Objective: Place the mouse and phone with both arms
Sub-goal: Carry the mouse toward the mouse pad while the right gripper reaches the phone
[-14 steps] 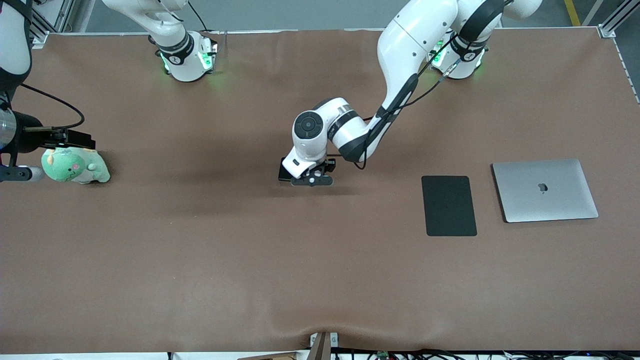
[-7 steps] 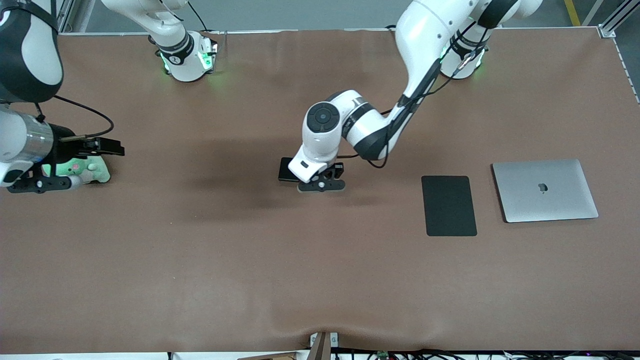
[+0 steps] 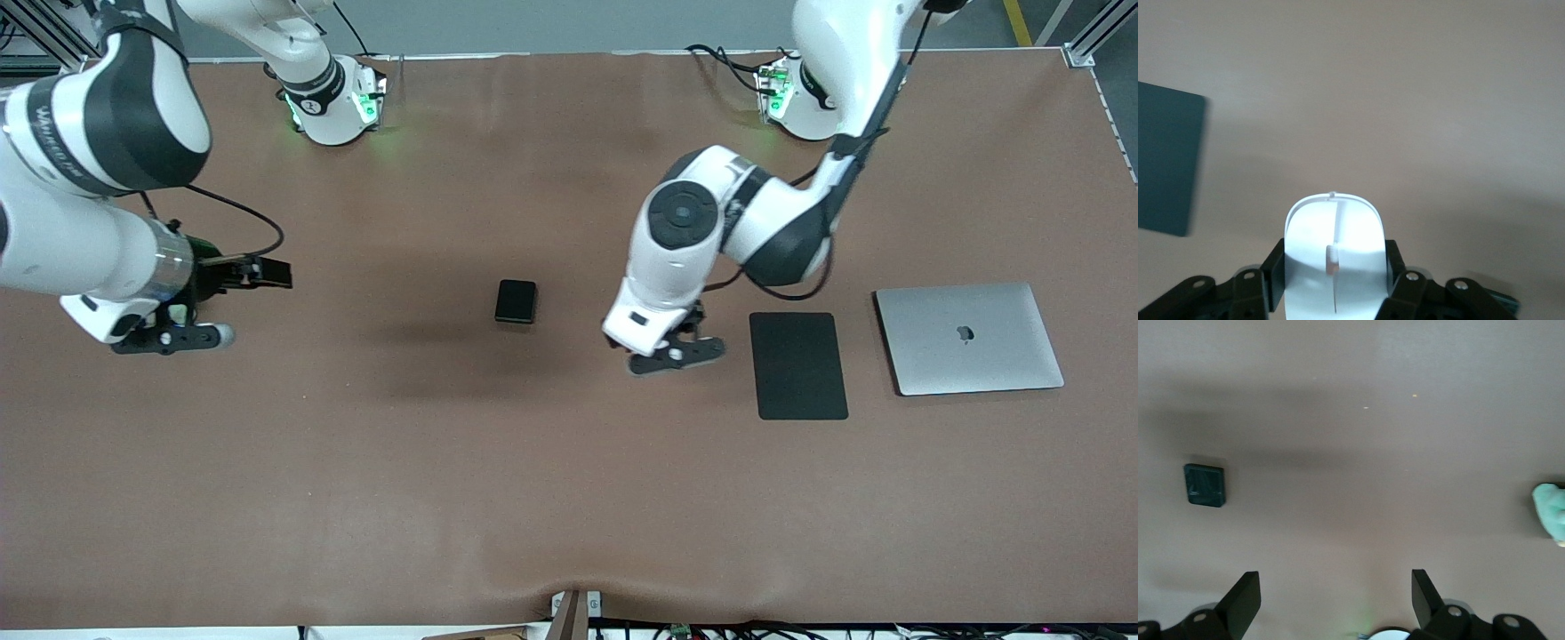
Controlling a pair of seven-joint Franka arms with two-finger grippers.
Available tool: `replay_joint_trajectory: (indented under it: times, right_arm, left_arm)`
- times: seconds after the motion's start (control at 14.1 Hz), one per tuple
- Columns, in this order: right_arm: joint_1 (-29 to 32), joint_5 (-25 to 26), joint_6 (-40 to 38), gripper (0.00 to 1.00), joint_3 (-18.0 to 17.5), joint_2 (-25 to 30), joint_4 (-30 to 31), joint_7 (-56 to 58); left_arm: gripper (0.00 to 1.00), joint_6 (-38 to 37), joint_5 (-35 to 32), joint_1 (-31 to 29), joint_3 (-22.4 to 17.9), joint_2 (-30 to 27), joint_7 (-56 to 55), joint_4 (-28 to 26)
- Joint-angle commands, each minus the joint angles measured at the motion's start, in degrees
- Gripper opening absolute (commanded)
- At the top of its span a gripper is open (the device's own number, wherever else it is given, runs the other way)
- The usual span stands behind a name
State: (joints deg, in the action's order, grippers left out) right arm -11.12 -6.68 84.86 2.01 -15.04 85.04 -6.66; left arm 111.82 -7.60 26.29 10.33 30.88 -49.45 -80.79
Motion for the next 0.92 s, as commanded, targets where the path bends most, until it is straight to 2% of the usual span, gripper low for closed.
replay_joint_trajectory:
  times: [0.0,0.14,0.43,0.64,0.85]
  right_arm:
    - [-1.0,-4.64,2.4,1.0,0.36,-1.22,0.21,-2.66]
    - [-2.14,-6.5,3.82,1.0,0.36,-1.22,0.74,-3.35]
    - [-6.18,-6.42,6.97,1.0,0.45,-2.98,1.79,-11.08]
    - [-8.65,-6.42,11.98,1.0,0.45,-3.07,5.3,-11.88]
    - [-11.46,-6.42,14.71,1.0,0.45,-3.59,7.15,-17.41]
  left_arm:
    - [0.0,-5.54,-1.28,-5.0,0.4,-3.02,6.0,-1.56]
    - [0.0,-5.99,-1.37,-9.3,0.4,-4.16,11.81,-2.0]
    - [0.0,-5.91,-1.28,-16.96,1.1,-4.87,24.9,-3.49]
    - [0.0,-5.82,-1.28,-20.48,1.1,-4.52,33.16,-3.94]
    - [0.0,-5.12,-0.75,-22.42,1.1,-2.42,43.72,-4.38]
